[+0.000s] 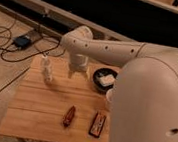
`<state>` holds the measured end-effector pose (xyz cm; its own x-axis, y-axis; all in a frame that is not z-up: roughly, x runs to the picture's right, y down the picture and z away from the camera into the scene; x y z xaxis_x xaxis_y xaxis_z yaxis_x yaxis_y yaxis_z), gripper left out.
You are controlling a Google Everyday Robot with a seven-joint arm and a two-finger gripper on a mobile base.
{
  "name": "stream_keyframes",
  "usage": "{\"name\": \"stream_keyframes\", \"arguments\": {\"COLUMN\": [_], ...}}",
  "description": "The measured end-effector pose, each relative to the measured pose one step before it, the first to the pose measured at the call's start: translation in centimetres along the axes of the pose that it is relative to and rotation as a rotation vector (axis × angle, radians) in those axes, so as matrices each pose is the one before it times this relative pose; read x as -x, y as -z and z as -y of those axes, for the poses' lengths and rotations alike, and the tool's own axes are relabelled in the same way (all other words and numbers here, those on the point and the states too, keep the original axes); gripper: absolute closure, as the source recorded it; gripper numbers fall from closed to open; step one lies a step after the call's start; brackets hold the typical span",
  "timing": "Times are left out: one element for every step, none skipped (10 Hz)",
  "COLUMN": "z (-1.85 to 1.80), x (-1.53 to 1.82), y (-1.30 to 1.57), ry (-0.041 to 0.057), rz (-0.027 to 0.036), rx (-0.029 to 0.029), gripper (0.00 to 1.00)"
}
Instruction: Place the white sponge in the ceramic cup
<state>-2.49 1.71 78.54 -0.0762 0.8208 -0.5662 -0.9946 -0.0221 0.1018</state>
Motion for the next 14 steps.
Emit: {"name": "stream_keyframes", "arguments": {"z": [1.066,1.519,1.386,1.124,1.498,1.669,1.345,1.071,1.237,0.690,0.403,0.201,0.137,-0.050], "x": [1.357,1.746,1.543,1.074,1.227,1.186,0.776,0.537,0.577,0.405,0.370,0.458,0.379,0.354], "y": [-0.219,-0.504,-0.561,-0.501,-0.701,-0.891,-0.816,-0.751,-0.993,-0.907,-0.946,-0.843,-0.818,-0.474], "ry": [-0.01798,-0.03182,-0.03496,-0.02855,-0.04749,-0.05739,-0.04508,-0.03400,-0.03738,-0.02237,-0.01551,-0.01242,-0.00384,-0.00045], "rz": [0.01533,0.02057,0.01938,0.01356,0.01614,0.01755,0.01088,0.00604,0.00442,0.00190,0.00102,-0.00002,-0.00351,-0.00182], "rx": [-0.00750,-0.00303,0.00413,0.00368,0.00648,0.01135,0.00862,0.00628,0.00653,0.00365,0.00155,0.00147,-0.00210,-0.00026], "gripper": [0.35,0.35,0.35,0.35,0.35,0.35,0.35,0.35,0.35,0.35,0.35,0.35,0.35,0.35]}}
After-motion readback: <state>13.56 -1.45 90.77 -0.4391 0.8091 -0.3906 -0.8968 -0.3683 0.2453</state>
